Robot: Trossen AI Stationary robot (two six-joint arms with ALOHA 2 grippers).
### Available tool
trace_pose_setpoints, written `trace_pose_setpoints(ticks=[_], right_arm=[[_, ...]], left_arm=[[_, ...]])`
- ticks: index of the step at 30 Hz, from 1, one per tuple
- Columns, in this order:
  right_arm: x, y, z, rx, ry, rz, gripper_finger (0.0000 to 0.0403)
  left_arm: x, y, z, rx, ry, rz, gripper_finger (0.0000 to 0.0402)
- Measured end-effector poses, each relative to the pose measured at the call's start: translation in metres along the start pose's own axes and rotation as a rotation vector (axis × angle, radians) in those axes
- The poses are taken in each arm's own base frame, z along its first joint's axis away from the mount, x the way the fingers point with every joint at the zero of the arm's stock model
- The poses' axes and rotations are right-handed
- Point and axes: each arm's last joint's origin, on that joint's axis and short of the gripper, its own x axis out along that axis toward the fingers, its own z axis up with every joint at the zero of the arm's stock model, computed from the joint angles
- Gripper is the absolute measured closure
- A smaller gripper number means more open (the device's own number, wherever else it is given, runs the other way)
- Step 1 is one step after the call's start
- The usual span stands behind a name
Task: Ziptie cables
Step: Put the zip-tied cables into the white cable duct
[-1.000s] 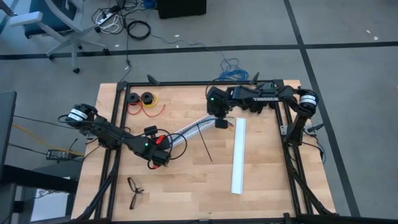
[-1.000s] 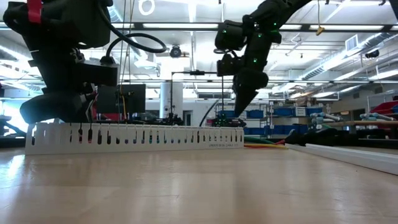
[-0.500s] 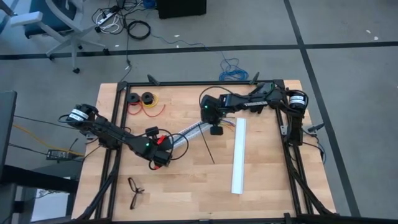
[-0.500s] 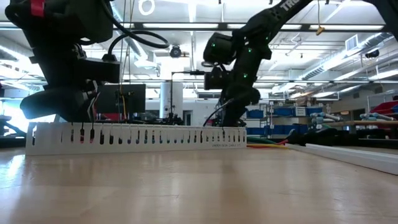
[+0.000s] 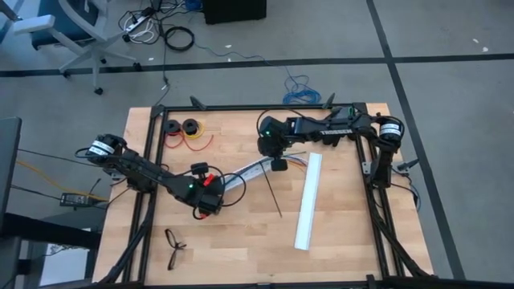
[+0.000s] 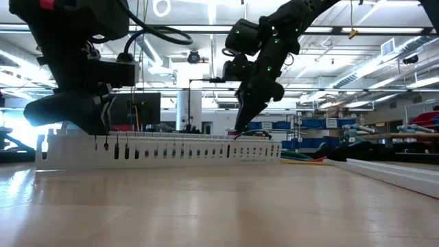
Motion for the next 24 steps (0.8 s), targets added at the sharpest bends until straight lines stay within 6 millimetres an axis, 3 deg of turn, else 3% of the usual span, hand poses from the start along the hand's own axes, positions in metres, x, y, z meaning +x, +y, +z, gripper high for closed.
trace_pose_setpoints(ticks=[12,20,24], right_arm=[[0.004,0.004,-0.001,-0.053,-0.019,0.104,0.0283],[0.013,0.014,-0.007,-0.052,0.086,0.106,0.0294],[0.013,0.015,-0.008,-0.054,0.103,0.11,0.0328]], left_arm=[[0.006,0.005,0.01,0.064,-0.035,-0.044,0.0382],[0.009,0.009,0.017,0.106,-0.062,-0.084,0.0382],[0.011,0.012,0.019,0.092,-0.061,-0.081,0.0382]])
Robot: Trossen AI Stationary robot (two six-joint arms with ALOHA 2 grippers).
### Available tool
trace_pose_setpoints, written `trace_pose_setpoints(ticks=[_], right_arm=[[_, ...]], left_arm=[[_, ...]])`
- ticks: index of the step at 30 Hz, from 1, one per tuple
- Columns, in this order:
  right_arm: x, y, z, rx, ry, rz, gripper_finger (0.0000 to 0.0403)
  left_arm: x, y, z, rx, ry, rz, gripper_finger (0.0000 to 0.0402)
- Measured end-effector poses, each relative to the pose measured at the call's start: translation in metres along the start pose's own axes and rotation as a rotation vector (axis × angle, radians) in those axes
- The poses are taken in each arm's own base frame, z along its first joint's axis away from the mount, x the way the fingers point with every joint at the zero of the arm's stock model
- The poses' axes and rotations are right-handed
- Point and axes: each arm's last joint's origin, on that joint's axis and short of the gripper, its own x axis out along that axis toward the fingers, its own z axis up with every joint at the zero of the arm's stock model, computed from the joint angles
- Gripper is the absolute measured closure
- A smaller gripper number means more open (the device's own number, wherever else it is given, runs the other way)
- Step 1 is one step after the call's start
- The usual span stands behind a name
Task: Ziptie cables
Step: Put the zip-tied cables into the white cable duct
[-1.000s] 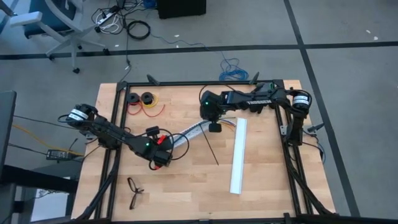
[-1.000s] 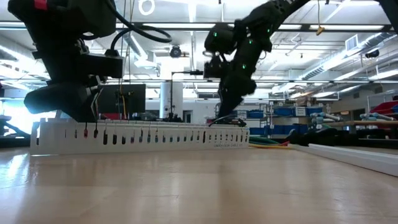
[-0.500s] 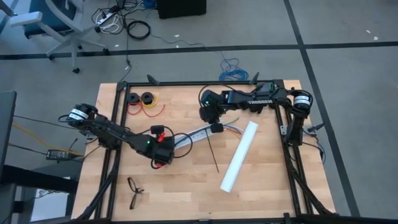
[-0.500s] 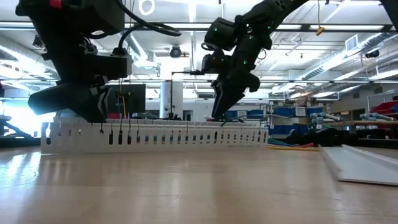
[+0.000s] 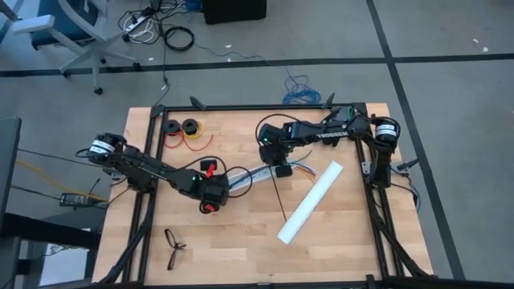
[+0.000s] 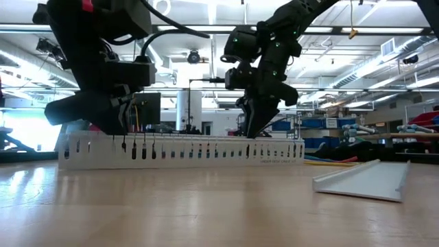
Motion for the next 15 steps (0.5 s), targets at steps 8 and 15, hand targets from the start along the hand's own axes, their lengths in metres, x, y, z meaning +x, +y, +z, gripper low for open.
trace_pose_setpoints(ticks=[8,15], right_arm=[[0.0109,0.0014,-0.0068,0.01,0.074,0.024,0.0396],[0.0107,-0.0011,-0.0058,0.026,0.06,0.004,0.0399]], left_arm=[[0.0013,0.0036,0.0008,-0.019,-0.003,0.031,0.0382],[0.0014,0.0054,0.0,-0.086,-0.01,0.092,0.0361]])
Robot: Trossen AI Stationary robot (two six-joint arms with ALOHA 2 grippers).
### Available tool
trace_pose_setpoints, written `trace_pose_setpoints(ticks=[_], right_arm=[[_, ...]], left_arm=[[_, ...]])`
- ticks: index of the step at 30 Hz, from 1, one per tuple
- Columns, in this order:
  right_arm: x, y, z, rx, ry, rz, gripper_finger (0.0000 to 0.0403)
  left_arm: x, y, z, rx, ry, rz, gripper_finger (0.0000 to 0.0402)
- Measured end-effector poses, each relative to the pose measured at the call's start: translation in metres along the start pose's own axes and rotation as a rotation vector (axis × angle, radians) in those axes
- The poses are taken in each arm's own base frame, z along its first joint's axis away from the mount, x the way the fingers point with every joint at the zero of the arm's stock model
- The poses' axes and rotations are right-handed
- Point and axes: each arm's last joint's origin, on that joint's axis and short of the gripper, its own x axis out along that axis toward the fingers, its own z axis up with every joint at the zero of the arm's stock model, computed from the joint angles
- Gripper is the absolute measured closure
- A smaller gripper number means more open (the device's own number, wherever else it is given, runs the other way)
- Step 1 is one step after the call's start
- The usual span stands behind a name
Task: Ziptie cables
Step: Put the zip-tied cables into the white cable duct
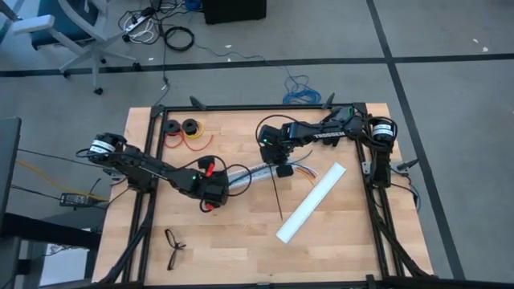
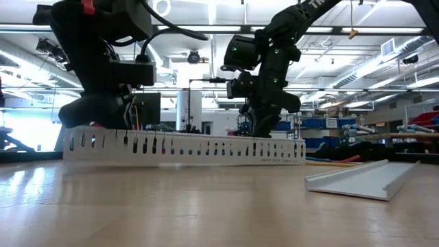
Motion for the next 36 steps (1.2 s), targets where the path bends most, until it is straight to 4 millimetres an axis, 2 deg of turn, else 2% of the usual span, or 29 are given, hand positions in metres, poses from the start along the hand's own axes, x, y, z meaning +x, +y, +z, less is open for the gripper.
trace_pose_setpoints(ticks=[11,19,23,28,33,36], right_arm=[[0.0,-0.001,0.001,0.004,-0.013,0.002,0.0401],[0.0,-0.002,0.001,0.006,-0.018,-0.002,0.0401],[0.0,-0.002,0.001,0.006,-0.019,-0.002,0.0401],[0.0,-0.002,0.002,0.011,-0.027,-0.005,0.0401],[0.0,-0.002,0.003,0.012,-0.038,-0.005,0.0401],[0.0,-0.002,0.003,0.018,-0.042,-0.007,0.0401]], left_arm=[[0.0,0.001,-0.002,-0.039,0.019,0.017,0.0256],[-0.02,0.014,0.004,-0.115,-0.117,0.05,0.0252],[-0.031,0.026,-0.001,-0.17,-0.217,0.045,0.0254],[-0.032,0.041,-0.016,-0.226,-0.372,-0.095,0.0254],[-0.022,0.066,-0.038,-0.289,-0.51,-0.302,0.0254],[-0.015,0.081,-0.05,-0.328,-0.534,-0.446,0.0254]])
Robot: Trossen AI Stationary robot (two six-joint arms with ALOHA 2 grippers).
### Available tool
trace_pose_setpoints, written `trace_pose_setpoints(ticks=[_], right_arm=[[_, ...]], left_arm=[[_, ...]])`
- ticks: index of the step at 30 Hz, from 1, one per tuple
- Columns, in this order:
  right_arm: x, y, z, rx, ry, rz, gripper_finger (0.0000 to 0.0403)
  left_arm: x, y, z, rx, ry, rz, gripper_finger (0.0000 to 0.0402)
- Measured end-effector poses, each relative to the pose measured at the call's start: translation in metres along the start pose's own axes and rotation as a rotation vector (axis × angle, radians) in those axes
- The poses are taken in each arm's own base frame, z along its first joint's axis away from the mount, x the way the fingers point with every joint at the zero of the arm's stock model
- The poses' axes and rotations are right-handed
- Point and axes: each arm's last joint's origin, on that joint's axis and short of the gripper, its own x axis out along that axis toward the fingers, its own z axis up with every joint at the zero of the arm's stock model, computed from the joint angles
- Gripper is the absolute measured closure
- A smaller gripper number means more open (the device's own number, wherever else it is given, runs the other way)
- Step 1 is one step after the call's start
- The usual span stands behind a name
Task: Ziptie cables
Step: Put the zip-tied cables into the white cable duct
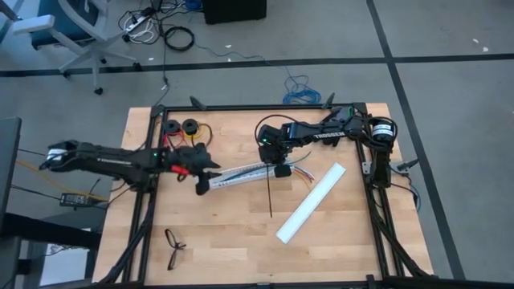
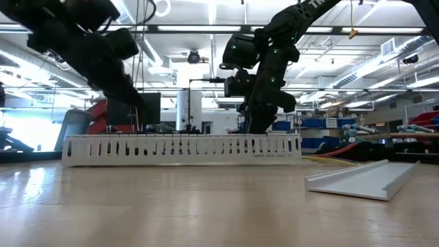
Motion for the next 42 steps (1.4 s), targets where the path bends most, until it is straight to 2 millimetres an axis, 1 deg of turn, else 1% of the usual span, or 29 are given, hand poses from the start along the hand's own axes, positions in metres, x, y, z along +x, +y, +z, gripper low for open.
trace_pose_setpoints(ticks=[2,3,7,11,14,21,26,31,34,38,42], right_arm=[[0.0,0.0,0.0,0.016,-0.002,-0.001,0.0401],[0.0,0.0,0.0,0.017,-0.004,-0.002,0.0401],[0.0,0.002,0.001,0.014,-0.006,0.0,0.0401],[0.001,0.004,0.003,0.005,-0.011,0.001,0.0401],[0.001,0.004,0.004,0.001,-0.016,-0.001,0.0401],[0.0,0.002,0.007,-0.002,-0.049,-0.017,0.0401],[0.0,0.001,0.006,-0.001,-0.05,-0.019,0.0401],[0.0,0.001,0.007,-0.001,-0.055,-0.021,0.0401],[0.0,0.0,0.007,-0.002,-0.063,-0.024,0.0401],[0.0,-0.001,0.007,0.001,-0.062,-0.024,0.0401],[0.0,-0.004,0.006,0.01,-0.064,-0.028,0.0401]], left_arm=[[-0.003,0.008,-0.004,-0.04,0.021,-0.004,0.0254],[-0.003,0.011,-0.002,-0.071,0.011,0.009,0.0254],[-0.003,0.014,0.0,-0.205,-0.01,0.034,0.0254],[0.002,0.013,-0.002,-0.179,0.013,0.025,0.0254],[0.009,0.014,-0.004,-0.176,0.042,0.031,0.0255],[0.033,0.015,-0.017,-0.18,0.174,0.043,0.0255],[0.047,0.014,-0.01,-0.176,0.19,0.006,0.0255],[0.061,0.014,-0.009,-0.156,0.261,0.01,0.0255],[0.07,0.013,-0.01,-0.152,0.334,0.02,0.0256],[0.075,0.009,-0.003,-0.117,0.408,0.04,0.0274],[0.071,0.002,0.002,-0.094,0.461,0.046,0.0303]])
